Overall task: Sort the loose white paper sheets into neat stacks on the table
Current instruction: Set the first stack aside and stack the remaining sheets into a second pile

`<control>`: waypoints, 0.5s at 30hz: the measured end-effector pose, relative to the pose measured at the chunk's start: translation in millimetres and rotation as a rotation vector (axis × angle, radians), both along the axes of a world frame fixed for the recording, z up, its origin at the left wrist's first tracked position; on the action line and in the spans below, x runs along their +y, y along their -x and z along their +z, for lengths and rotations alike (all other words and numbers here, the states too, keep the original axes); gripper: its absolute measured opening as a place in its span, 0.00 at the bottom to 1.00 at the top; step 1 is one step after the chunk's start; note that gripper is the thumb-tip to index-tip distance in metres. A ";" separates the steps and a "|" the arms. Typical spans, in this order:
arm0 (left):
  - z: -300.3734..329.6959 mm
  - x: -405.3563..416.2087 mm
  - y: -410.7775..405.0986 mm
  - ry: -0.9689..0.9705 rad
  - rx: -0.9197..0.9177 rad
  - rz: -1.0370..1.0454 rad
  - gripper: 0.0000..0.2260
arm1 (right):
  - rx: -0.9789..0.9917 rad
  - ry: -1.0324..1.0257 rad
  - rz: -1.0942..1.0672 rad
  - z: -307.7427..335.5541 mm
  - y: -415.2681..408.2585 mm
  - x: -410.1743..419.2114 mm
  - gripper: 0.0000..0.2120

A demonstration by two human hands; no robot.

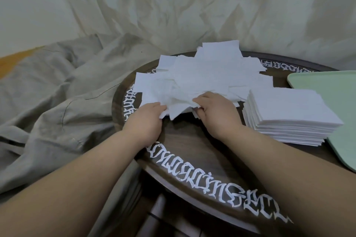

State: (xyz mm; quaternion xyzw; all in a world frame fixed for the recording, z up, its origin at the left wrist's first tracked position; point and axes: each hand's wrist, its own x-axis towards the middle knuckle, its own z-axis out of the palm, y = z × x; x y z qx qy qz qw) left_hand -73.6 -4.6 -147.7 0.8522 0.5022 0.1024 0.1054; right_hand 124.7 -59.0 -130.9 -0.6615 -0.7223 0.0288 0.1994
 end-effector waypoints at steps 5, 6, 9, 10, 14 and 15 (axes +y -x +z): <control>15.2 -7.3 -3.0 0.086 -0.066 0.126 0.19 | 0.136 -0.235 0.055 10.6 -11.8 -26.8 0.12; 22.4 -12.7 -3.9 0.054 -0.134 0.189 0.17 | 0.135 -0.264 0.065 11.0 -12.7 -33.8 0.12; 44.3 -35.1 -9.9 0.164 -0.487 0.363 0.18 | 0.087 -0.288 0.084 11.8 -12.2 -54.7 0.13; 52.8 -46.3 -14.4 0.340 -0.652 0.413 0.21 | 0.069 -0.288 0.093 12.7 -11.9 -61.5 0.14; 53.9 -72.9 -23.8 0.680 -0.812 0.488 0.26 | -0.045 0.010 0.178 18.1 -16.1 -86.2 0.12; 51.5 -76.0 -24.1 0.684 -0.827 0.497 0.25 | -0.083 0.088 0.211 16.9 -19.2 -93.4 0.12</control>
